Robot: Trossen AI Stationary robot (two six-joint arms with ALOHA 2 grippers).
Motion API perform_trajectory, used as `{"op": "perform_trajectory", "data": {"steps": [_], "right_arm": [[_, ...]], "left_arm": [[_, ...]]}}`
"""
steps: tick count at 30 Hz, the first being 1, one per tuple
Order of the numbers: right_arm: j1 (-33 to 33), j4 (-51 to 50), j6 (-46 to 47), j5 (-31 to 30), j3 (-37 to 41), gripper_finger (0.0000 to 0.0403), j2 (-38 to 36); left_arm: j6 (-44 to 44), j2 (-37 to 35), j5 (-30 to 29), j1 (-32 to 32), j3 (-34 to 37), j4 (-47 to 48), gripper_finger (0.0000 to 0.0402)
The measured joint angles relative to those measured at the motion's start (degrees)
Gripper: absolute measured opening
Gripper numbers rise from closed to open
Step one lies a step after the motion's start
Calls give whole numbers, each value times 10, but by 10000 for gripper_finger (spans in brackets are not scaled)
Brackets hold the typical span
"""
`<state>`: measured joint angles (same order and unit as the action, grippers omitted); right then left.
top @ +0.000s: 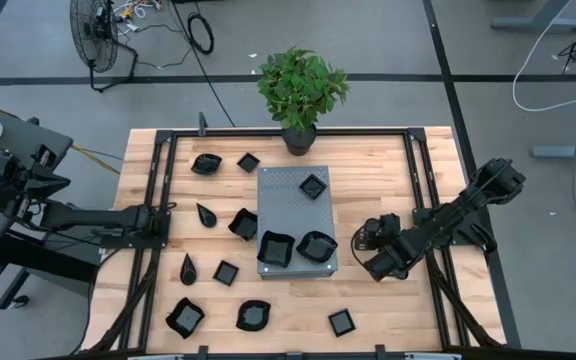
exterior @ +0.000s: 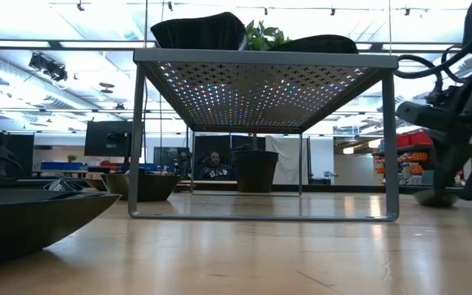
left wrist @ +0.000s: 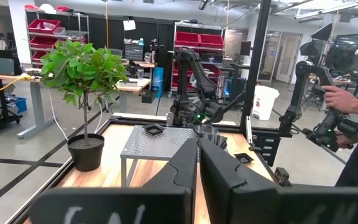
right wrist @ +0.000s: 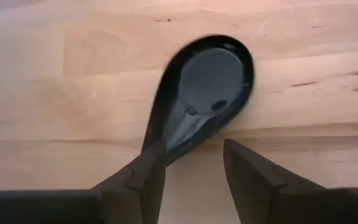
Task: Pick & Place Mini shaped plates
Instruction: Put the black bowl on the shelf
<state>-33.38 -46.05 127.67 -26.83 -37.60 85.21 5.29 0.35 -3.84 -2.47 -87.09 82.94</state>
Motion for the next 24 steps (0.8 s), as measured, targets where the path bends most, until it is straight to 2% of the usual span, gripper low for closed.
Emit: {"op": "perform_trajectory", "data": {"steps": [8,16,24], "right_arm": [[-5,-25,3,3,0,165,0],[-4,-99,4,-7,-30,165,-17],[29,-91,4,-7,-23,165,-22]], "left_arm": [[0,0,0,0,0,0,23],[0,0,0,0,0,0,23],[0,0,0,0,0,0,23]]}}
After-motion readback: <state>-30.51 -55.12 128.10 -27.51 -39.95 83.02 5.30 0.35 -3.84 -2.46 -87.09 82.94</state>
